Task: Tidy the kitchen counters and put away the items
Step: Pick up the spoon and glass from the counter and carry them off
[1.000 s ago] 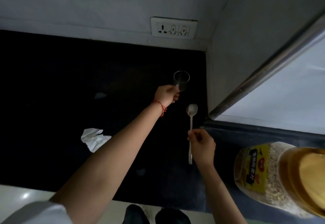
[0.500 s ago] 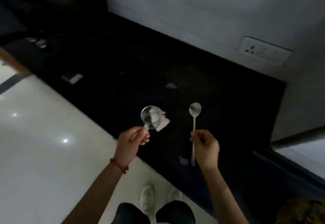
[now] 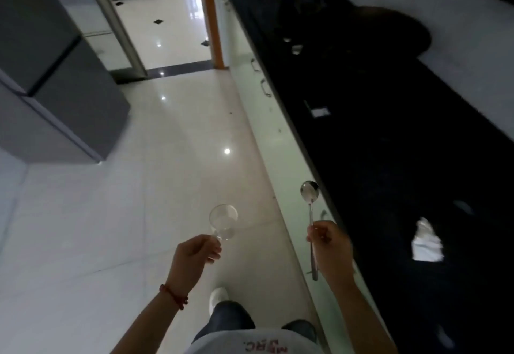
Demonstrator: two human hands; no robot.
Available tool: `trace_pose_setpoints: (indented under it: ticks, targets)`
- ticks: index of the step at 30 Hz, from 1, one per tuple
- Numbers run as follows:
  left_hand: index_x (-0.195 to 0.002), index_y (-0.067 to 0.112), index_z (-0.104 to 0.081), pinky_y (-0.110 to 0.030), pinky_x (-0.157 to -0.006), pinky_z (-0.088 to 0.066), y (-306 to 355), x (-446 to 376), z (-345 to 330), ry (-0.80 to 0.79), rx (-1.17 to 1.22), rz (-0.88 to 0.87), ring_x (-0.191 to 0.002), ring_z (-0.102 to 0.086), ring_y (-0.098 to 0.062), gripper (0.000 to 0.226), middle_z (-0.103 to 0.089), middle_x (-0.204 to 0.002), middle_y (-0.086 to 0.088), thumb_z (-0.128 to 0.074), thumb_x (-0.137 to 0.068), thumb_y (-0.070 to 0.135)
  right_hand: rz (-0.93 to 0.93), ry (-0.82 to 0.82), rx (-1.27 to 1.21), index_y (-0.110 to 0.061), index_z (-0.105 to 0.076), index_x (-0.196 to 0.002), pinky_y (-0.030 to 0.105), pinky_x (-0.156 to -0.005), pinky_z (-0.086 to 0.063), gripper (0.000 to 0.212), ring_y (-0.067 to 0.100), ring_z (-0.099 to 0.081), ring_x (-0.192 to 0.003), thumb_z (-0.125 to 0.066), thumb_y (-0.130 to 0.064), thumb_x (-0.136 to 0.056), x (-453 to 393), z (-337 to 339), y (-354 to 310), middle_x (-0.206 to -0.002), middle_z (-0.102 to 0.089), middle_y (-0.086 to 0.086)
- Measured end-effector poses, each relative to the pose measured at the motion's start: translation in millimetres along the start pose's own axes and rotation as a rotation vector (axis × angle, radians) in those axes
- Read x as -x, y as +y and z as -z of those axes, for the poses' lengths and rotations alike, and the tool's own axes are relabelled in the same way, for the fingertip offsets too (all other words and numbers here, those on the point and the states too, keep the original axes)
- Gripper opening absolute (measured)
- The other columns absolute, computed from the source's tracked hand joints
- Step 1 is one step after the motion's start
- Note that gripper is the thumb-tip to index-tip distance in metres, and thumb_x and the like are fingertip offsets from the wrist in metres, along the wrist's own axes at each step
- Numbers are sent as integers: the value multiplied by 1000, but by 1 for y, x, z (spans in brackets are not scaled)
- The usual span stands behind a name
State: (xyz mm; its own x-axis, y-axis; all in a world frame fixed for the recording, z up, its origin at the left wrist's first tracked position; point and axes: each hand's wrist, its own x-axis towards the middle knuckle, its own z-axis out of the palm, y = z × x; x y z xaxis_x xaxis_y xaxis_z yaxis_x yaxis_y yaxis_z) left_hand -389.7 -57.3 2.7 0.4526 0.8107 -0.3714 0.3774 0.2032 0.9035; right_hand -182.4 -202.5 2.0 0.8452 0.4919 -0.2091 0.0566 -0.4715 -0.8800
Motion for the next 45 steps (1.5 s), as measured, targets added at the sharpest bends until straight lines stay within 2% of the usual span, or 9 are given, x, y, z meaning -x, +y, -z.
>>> trace_pose_setpoints:
  ticks: [8, 12, 16, 21, 25, 31, 38, 42, 45]
  targets:
    - [-64, 13, -65, -16, -53, -49, -48, -37, 141, 183, -52, 116, -59, -61, -18, 28, -69, -56, 5, -53, -87, 3, 59, -115, 96, -11, -62, -74, 1, -57, -41, 12, -13, -58, -62, -62, -3, -82, -6, -137, -47, -61, -60, -10]
    - [-65, 15, -65, -12, -51, -49, -44, -70, 178, 214, -28, 138, -51, -61, -3, 28, -69, -55, 4, -53, -87, 3, 46, -150, 137, -11, -62, -73, 2, -59, -41, 12, -13, -57, -62, -62, -3, -82, -28, -178, -67, -62, -61, -7]
    - [-68, 18, -65, -13, -52, -51, -21, -125, 198, 226, 40, 101, -54, -62, -1, 27, -70, -59, 8, -52, -88, 5, 46, -168, 185, -25, -57, -66, 3, -60, -40, 26, -15, -56, -60, -64, -4, -81, -65, -214, -86, -61, -61, -11]
    - [-68, 18, -64, -11, -52, -50, 10, -213, 225, 276, 104, 65, -54, -62, 0, 28, -69, -56, 11, -52, -88, 3, 23, -178, 192, -20, -58, -68, 1, -58, -40, 22, -17, -56, -56, -63, -3, -81, -128, -265, -111, -57, -60, -11]
    - [-68, 20, -64, -15, -54, -49, 29, -282, 252, 320, 95, 91, -57, -62, -8, 29, -66, -53, 5, -52, -87, 2, 4, -209, 161, -27, -55, -63, 2, -56, -40, 31, -14, -57, -53, -63, -3, -81, -193, -315, -139, -45, -60, -13]
    - [-71, 19, -62, -25, -63, -48, 49, -366, 296, 389, 113, 176, -70, -62, -22, 26, -66, -72, -7, -50, -89, 4, 85, -358, 183, -11, -59, -76, 1, -53, -41, 13, -16, -57, -56, -60, -1, -84, -282, -401, -214, -60, -59, -6]
    - [-69, 18, -63, -29, -64, -50, 56, -465, 363, 478, 158, 255, -70, -63, -28, 27, -67, -71, -10, -51, -88, 3, 154, -439, 244, -21, -58, -74, 16, -55, -43, 17, 3, -60, -56, -61, -7, -84, -369, -518, -293, -61, -61, -9]
    - [-69, 18, -62, -25, -62, -48, 72, -546, 416, 477, 137, 238, -69, -62, -25, 28, -66, -71, -8, -51, -88, 1, 151, -417, 221, -17, -59, -76, 6, -51, -44, 14, -13, -59, -60, -61, -6, -84, -417, -586, -330, -62, -61, -8]
    - [-68, 19, -62, -22, -62, -48, 102, -612, 458, 460, 93, 200, -68, -62, -21, 29, -66, -71, -5, -50, -88, 1, 113, -408, 201, -20, -58, -75, 8, -50, -47, 17, -11, -61, -62, -61, -7, -85, -451, -628, -363, -64, -62, -7]
